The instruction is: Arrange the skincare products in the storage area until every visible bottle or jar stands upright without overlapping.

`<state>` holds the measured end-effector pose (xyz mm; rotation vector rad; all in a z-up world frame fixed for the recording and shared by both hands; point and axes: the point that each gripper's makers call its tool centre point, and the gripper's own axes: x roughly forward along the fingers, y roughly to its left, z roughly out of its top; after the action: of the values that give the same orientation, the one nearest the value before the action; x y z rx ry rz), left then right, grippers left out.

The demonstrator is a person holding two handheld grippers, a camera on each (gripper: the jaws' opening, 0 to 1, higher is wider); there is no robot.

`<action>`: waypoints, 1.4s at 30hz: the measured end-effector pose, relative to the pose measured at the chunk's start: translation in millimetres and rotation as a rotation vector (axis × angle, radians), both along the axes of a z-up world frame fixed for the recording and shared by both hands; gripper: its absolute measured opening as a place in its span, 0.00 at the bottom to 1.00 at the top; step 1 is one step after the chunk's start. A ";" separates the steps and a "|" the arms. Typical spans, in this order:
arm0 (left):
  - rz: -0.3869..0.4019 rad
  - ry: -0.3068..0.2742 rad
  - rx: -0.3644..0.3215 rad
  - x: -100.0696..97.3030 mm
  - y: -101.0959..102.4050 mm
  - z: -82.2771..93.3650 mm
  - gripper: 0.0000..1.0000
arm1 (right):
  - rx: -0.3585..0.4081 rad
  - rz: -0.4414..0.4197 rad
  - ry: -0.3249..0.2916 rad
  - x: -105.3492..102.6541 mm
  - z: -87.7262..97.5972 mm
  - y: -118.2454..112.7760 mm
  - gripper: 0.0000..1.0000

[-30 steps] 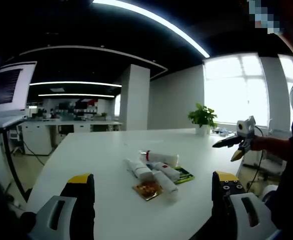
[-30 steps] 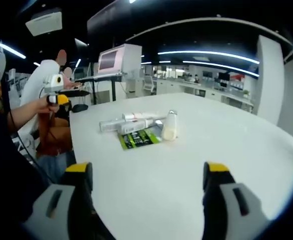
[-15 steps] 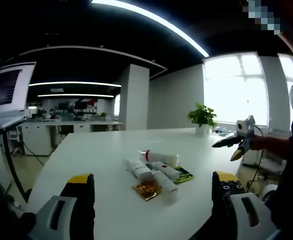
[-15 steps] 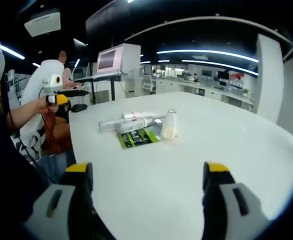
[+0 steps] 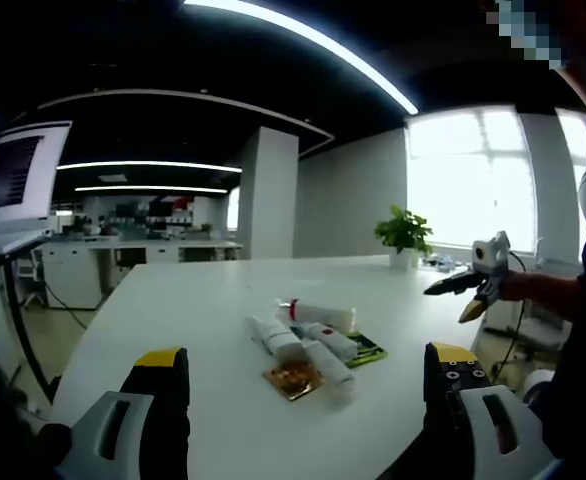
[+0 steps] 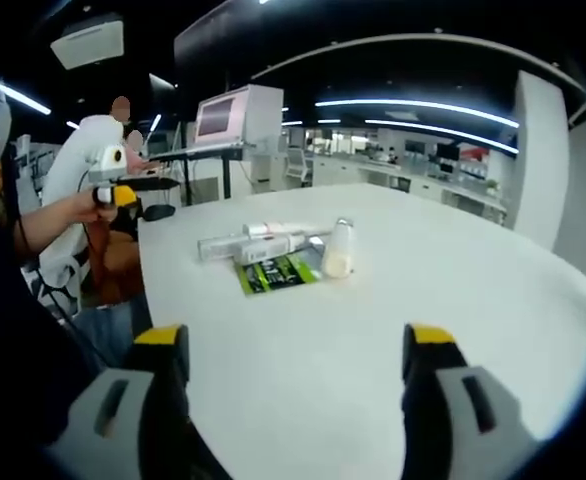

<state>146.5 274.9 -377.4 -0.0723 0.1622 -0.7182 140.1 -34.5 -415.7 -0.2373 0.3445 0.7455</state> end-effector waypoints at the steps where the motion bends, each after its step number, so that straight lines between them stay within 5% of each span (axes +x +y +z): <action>1: 0.000 -0.001 0.001 0.0 0.0 0.2 1.00 | -0.001 -0.001 0.000 0.1 -0.1 -0.1 0.90; 42: -0.008 0.006 0.007 0.4 -2.3 0.0 1.00 | -0.024 -0.003 0.013 -5.0 -2.8 0.4 0.88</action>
<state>146.9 272.7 -377.4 -0.0673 0.1704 -0.7256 135.1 -34.1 -418.5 -0.2544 0.3663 0.7411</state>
